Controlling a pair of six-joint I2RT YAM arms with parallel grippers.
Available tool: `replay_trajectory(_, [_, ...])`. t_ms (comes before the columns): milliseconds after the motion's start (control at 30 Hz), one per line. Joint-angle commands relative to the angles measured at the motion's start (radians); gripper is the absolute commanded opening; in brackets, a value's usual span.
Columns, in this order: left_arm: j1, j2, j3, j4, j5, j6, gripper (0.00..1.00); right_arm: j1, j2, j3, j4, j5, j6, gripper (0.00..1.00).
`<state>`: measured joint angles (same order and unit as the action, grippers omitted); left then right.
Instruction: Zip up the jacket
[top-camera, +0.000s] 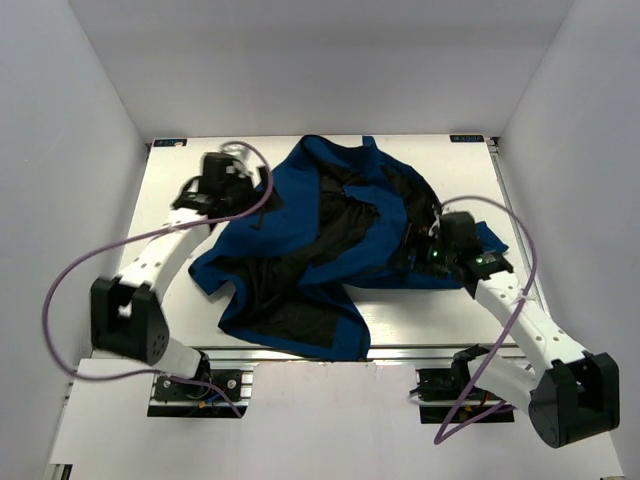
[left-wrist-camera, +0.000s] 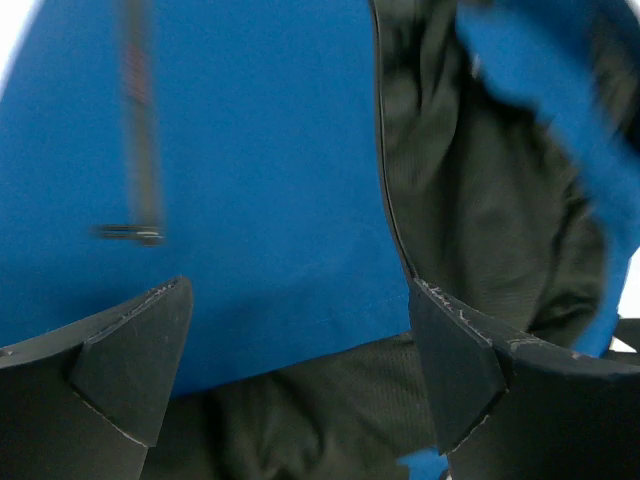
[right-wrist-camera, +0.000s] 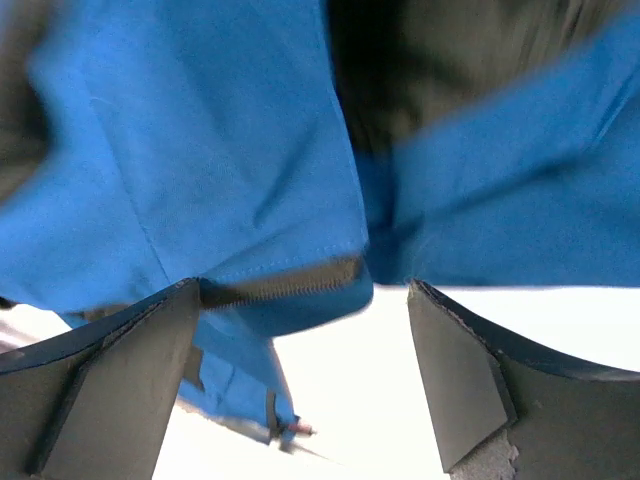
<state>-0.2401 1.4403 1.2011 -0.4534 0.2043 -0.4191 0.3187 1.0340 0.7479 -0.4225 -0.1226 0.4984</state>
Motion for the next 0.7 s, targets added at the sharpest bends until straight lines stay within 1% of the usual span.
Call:
replay_trajectory(0, [-0.077, 0.073, -0.002, 0.041, 0.03, 0.016, 0.98, -0.001, -0.011, -0.067, 0.119, -0.098, 0.127, 0.89])
replay_trajectory(67, [-0.128, 0.12, 0.038, 0.038, 0.034, 0.025, 0.98, -0.001, 0.027, -0.073, 0.165, -0.095, 0.135, 0.89])
replay_trajectory(133, [-0.171, 0.186, 0.073, 0.016, 0.011, 0.055, 0.98, 0.0, 0.067, -0.044, 0.183, -0.091, 0.138, 0.89])
replay_trajectory(167, [-0.215, 0.205, 0.11, 0.009, -0.031, 0.065, 0.98, -0.001, 0.111, -0.032, 0.195, -0.094, 0.138, 0.84])
replay_trajectory(200, [-0.235, 0.225, 0.124, 0.004, -0.049, 0.08, 0.98, -0.001, 0.132, -0.019, 0.206, -0.097, 0.135, 0.78])
replay_trajectory(233, [-0.251, 0.267, 0.138, -0.002, -0.06, 0.085, 0.98, -0.001, 0.162, -0.001, 0.22, -0.1, 0.135, 0.65])
replay_trajectory(267, [-0.272, 0.29, 0.15, -0.005, -0.071, 0.091, 0.98, -0.001, 0.175, 0.008, 0.243, -0.109, 0.137, 0.36])
replay_trajectory(333, [-0.291, 0.359, 0.193, -0.033, -0.083, 0.094, 0.98, -0.001, 0.201, 0.03, 0.258, -0.103, 0.137, 0.14])
replay_trajectory(367, [-0.297, 0.383, 0.21, -0.045, -0.095, 0.098, 0.98, -0.004, 0.208, 0.057, 0.263, -0.095, 0.134, 0.0])
replay_trajectory(433, [-0.309, 0.451, 0.262, -0.086, -0.144, 0.102, 0.98, -0.012, 0.234, 0.097, 0.242, -0.06, 0.102, 0.0])
replay_trajectory(500, [-0.315, 0.491, 0.308, -0.108, -0.19, 0.105, 0.98, -0.032, 0.262, 0.194, 0.182, -0.023, 0.069, 0.0])
replay_trajectory(533, [-0.317, 0.509, 0.321, -0.125, -0.227, 0.105, 0.98, -0.038, 0.294, 0.235, 0.156, 0.032, 0.049, 0.0])
replay_trajectory(567, [-0.317, 0.54, 0.333, -0.131, -0.239, 0.103, 0.96, -0.058, 0.313, 0.323, 0.125, 0.061, 0.019, 0.0])
replay_trajectory(600, [-0.317, 0.552, 0.342, -0.134, -0.262, 0.1, 0.93, -0.069, 0.33, 0.368, 0.098, 0.087, 0.002, 0.0])
replay_trajectory(633, [-0.317, 0.565, 0.354, -0.134, -0.275, 0.102, 0.86, -0.081, 0.366, 0.411, 0.058, 0.116, -0.015, 0.0])
replay_trajectory(667, [-0.317, 0.589, 0.363, -0.14, -0.287, 0.095, 0.68, -0.105, 0.385, 0.456, 0.042, 0.153, -0.044, 0.0])
